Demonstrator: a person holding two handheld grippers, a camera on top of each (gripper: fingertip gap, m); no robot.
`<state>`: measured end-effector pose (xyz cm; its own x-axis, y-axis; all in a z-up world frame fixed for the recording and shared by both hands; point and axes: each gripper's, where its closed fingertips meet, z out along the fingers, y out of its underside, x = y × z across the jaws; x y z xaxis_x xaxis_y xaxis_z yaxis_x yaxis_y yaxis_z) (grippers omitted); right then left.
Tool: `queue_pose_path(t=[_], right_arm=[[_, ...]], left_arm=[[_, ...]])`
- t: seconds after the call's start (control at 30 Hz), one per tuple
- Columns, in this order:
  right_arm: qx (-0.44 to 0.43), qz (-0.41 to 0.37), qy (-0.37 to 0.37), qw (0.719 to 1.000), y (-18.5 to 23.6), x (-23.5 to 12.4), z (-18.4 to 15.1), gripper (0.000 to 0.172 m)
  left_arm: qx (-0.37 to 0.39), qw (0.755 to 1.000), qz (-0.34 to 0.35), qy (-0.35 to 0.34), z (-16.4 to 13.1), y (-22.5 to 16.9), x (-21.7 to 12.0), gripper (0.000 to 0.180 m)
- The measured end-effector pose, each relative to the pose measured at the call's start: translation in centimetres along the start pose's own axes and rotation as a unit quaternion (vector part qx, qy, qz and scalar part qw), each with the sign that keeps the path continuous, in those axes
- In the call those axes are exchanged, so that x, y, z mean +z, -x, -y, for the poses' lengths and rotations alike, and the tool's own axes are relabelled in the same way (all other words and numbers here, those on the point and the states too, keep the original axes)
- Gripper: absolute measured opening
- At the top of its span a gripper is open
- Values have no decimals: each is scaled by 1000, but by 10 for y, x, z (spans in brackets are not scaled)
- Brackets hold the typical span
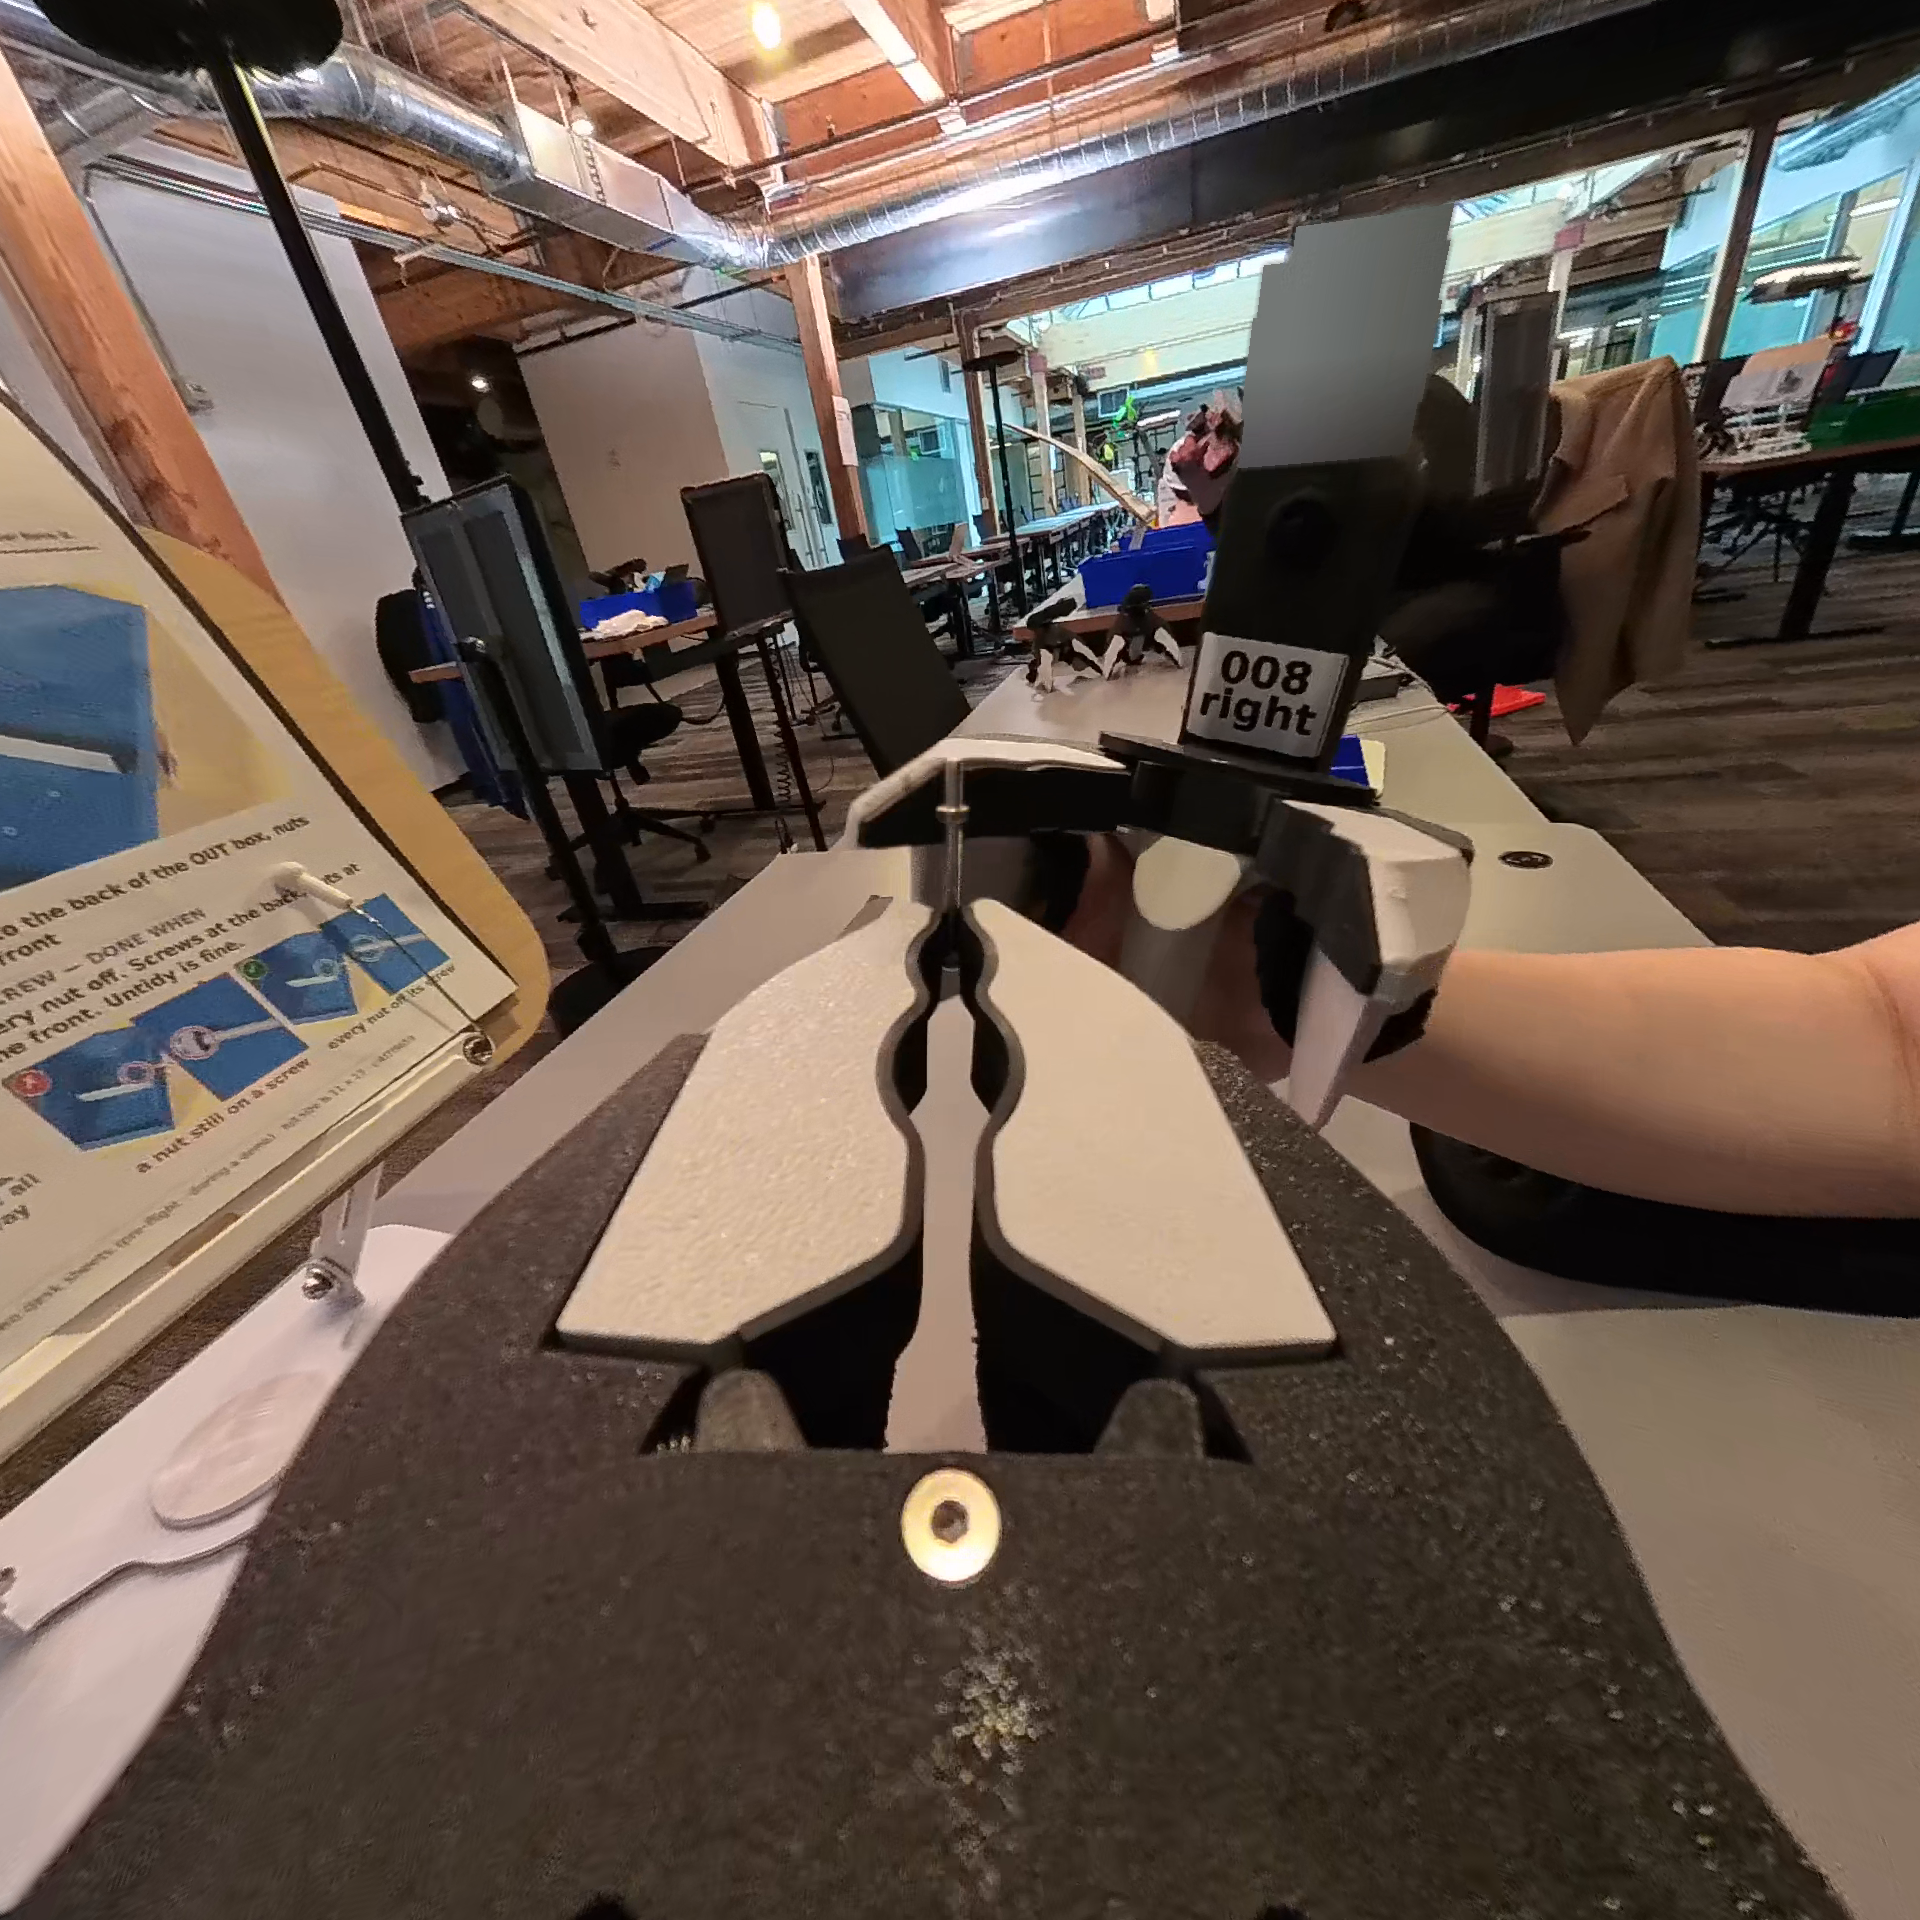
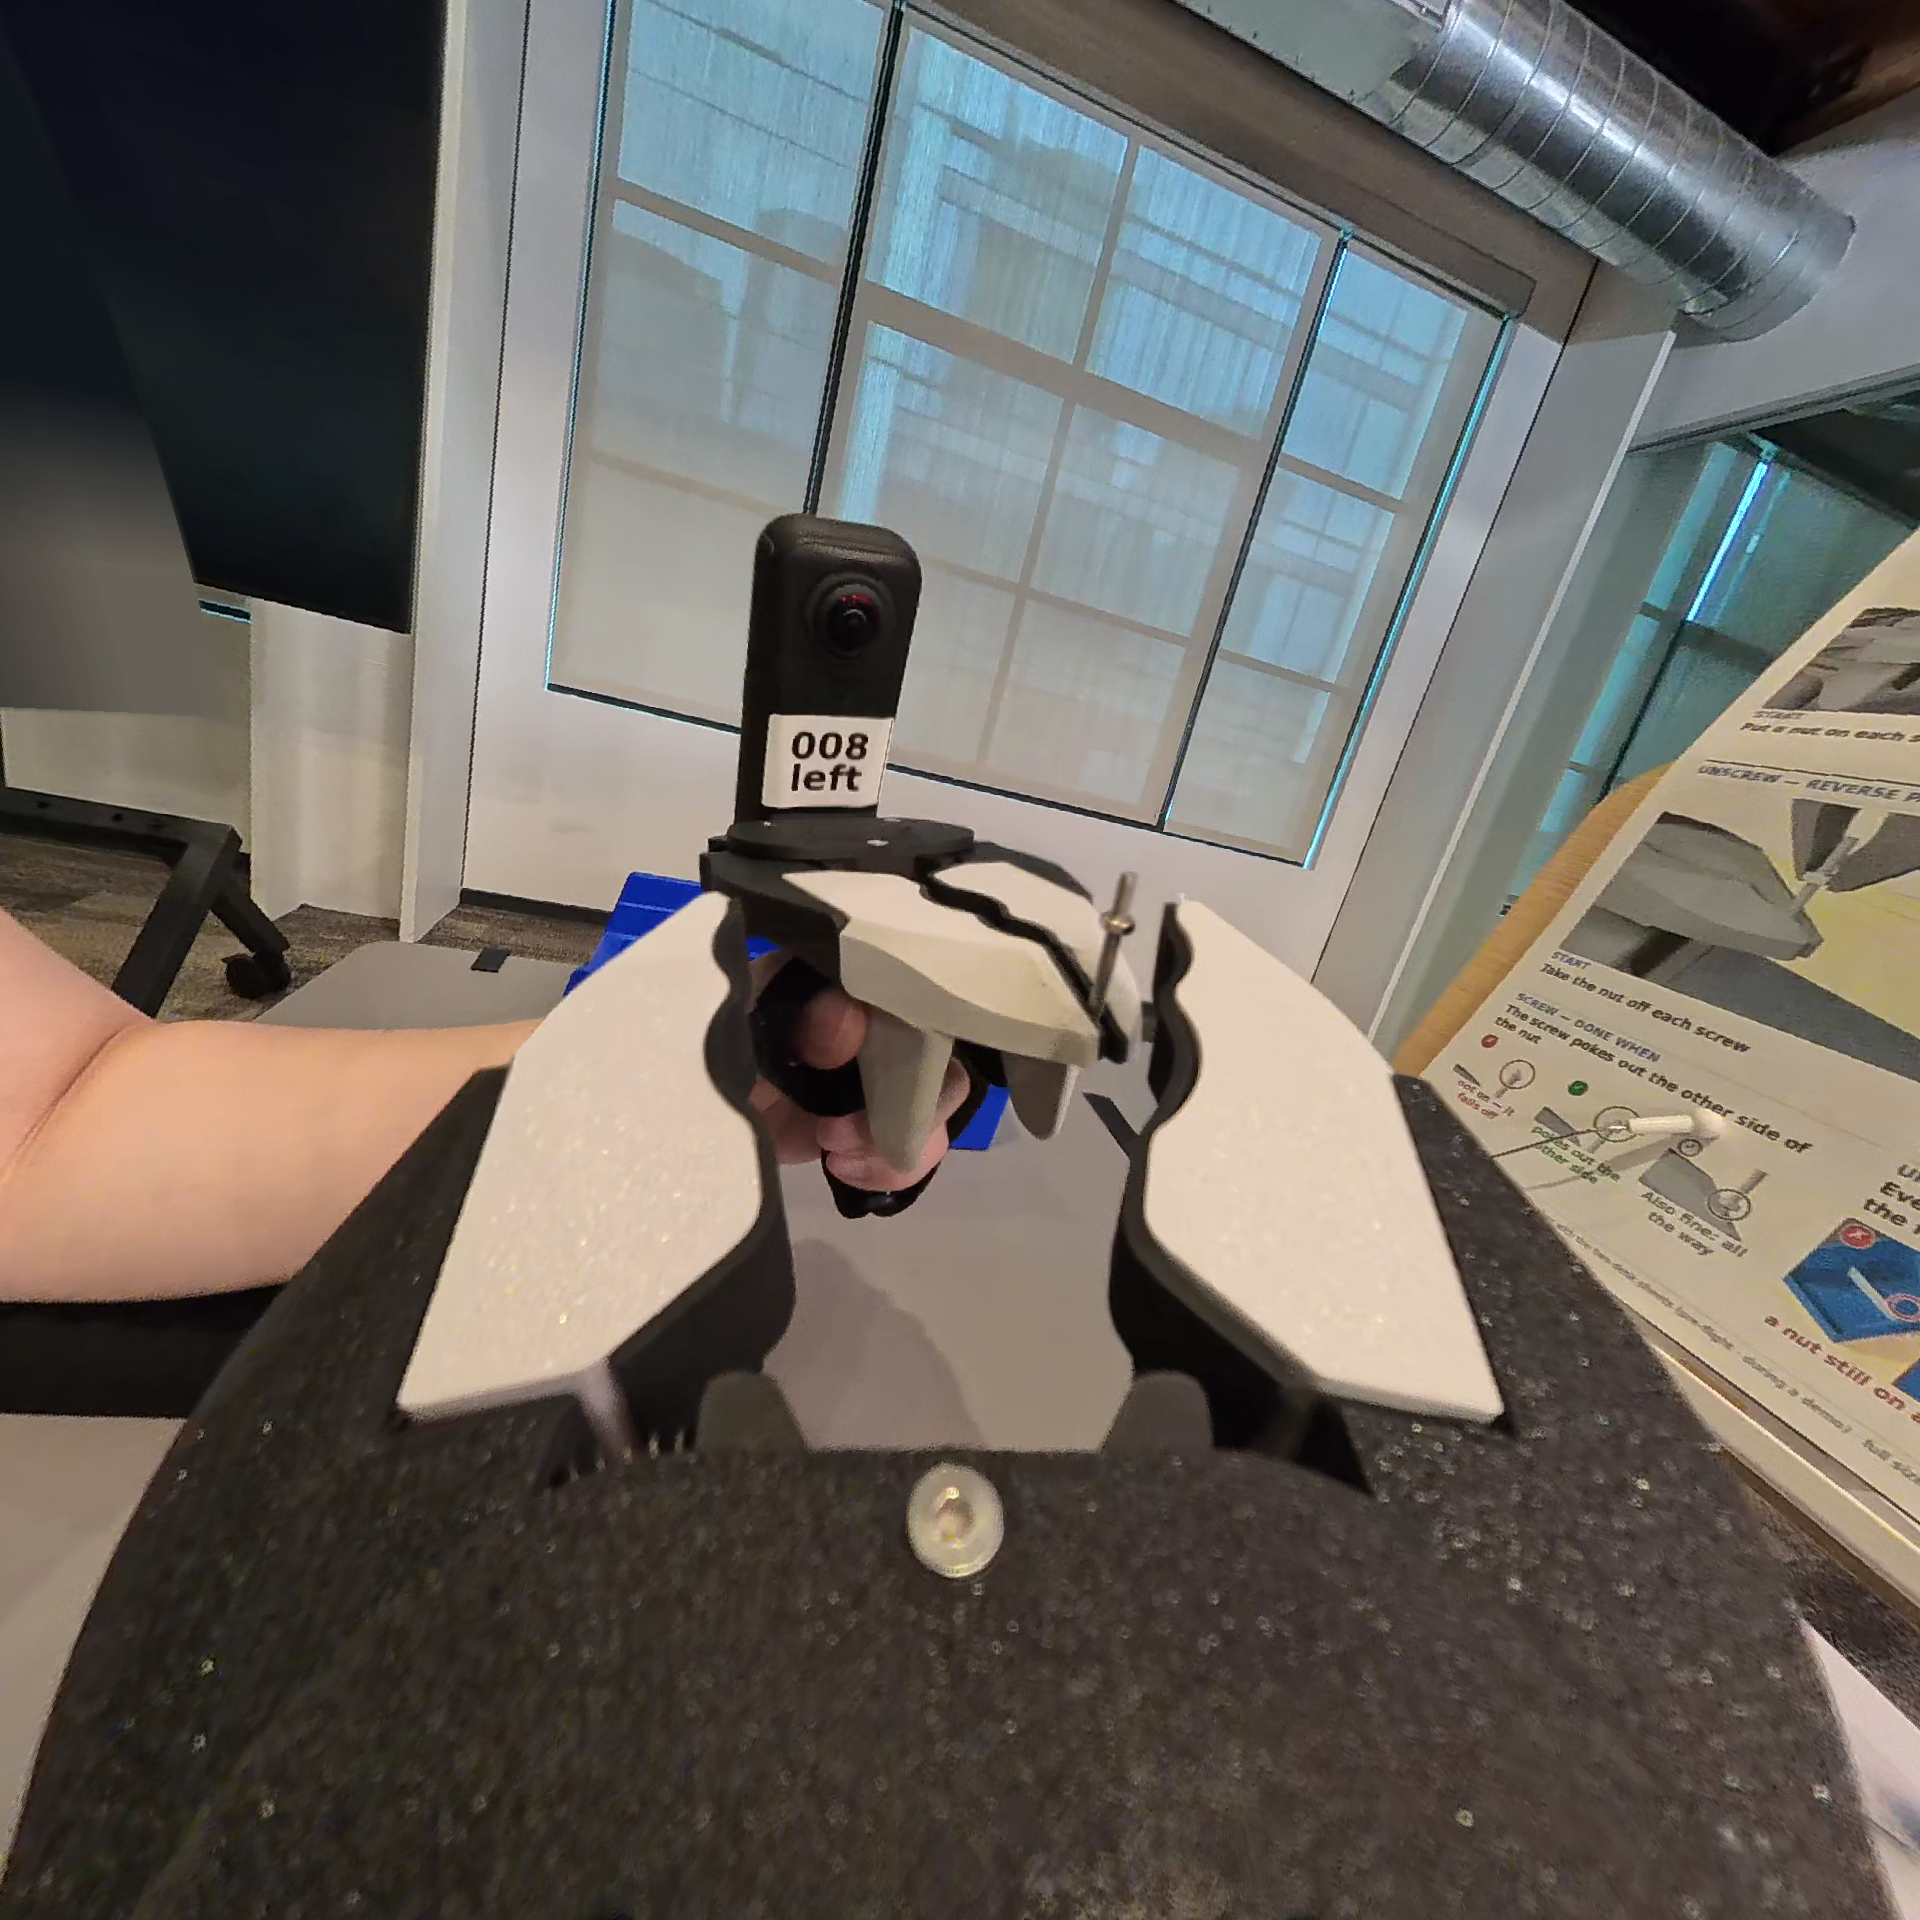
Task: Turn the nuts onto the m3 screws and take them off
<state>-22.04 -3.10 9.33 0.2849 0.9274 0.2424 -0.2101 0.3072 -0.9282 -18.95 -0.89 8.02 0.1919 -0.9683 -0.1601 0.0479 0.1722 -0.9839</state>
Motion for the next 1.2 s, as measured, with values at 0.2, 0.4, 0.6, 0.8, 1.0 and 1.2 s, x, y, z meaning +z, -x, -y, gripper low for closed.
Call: queue_pose_path(t=[0.2,0.4,0.6,0.8,1.0,1.2], right_arm=[[-8,1,3,1000,2,2,0,74],[-6,5,4,1000,1,-2,1,70],[-4,-11,-6,1000,-6,-6,6,71],[-21,-10,6,1000,-2,-2,2,72],[-33,-23,10,999,-6,-2,1,73],[-31,-58,-6,998,-20,-10,6,73]], left_arm=[[4,1000,-16,13,-6,-10,10,2],[-9,1000,1,-4,0,-1,3,2],[-13,1000,-4,-13,4,0,-1,2],[10,1000,-12,14,-6,-10,11,2],[8,1000,2,7,-3,-4,9,2],[9,999,35,-1,0,7,3,2]])
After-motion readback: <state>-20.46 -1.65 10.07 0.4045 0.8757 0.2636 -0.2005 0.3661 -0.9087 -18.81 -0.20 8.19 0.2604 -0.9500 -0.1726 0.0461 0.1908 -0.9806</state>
